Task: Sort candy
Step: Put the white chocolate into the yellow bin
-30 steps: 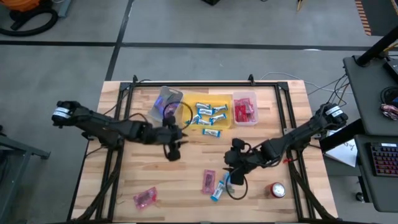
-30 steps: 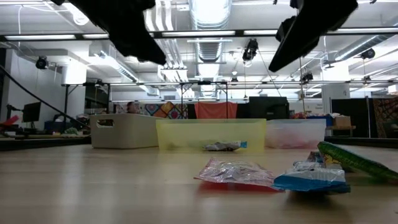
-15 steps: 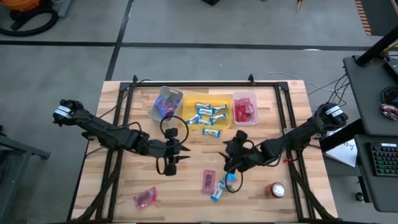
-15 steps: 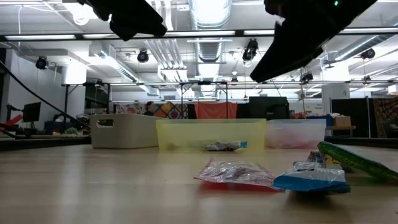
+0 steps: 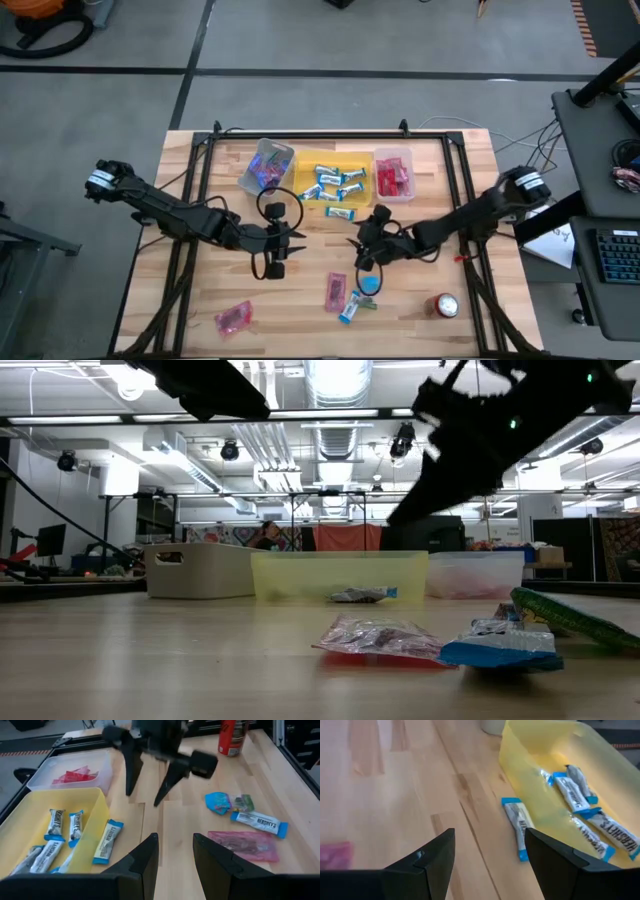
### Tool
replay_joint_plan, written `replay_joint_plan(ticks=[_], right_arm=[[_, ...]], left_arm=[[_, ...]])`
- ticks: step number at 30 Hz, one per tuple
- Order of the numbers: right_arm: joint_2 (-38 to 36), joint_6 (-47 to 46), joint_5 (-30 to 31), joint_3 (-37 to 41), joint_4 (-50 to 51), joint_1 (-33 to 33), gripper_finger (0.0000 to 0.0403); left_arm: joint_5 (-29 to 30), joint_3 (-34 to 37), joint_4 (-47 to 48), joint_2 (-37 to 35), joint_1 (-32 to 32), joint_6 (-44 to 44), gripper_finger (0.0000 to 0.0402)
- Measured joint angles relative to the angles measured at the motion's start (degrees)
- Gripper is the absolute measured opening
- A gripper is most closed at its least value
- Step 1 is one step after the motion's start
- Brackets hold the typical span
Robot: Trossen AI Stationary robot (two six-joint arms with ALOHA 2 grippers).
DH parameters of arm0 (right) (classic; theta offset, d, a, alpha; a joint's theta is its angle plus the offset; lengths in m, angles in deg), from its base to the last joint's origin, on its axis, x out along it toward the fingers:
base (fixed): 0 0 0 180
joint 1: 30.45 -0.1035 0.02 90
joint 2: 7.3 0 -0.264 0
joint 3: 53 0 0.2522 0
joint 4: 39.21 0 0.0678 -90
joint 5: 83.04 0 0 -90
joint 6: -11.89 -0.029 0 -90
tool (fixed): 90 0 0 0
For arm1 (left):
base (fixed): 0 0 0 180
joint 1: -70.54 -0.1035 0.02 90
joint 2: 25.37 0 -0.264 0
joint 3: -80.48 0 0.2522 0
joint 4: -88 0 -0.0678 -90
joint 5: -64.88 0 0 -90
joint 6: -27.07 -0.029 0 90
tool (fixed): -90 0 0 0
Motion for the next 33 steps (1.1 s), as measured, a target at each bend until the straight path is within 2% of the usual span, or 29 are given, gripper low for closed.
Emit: replay_joint_plan(ticks=[9, 18, 28, 33], right_arm=[[11.7, 2.0, 4.9, -2.0, -2.9, 3.3, 0.0231], [16.1, 3.1, 5.1, -3.9, -2.9, 7.9, 0.0231], [16.8, 2.3, 0.5, -4.4, -2.6, 10.5, 0.0228], [16.7, 0.4, -4.1, -4.4, -2.6, 12.2, 0.0189]], left_arm=[[0.4, 0.1, 0.4, 0.1, 0.0, -0.9, 0.0106], [0.8, 0.1, 1.0, 0.3, 0.0, -0.9, 0.0106], [0.9, 0.1, 1.0, 1.6, 0.0, -0.9, 0.0106], [0.9, 0.1, 0.9, 1.9, 0.0, -0.9, 0.0106]])
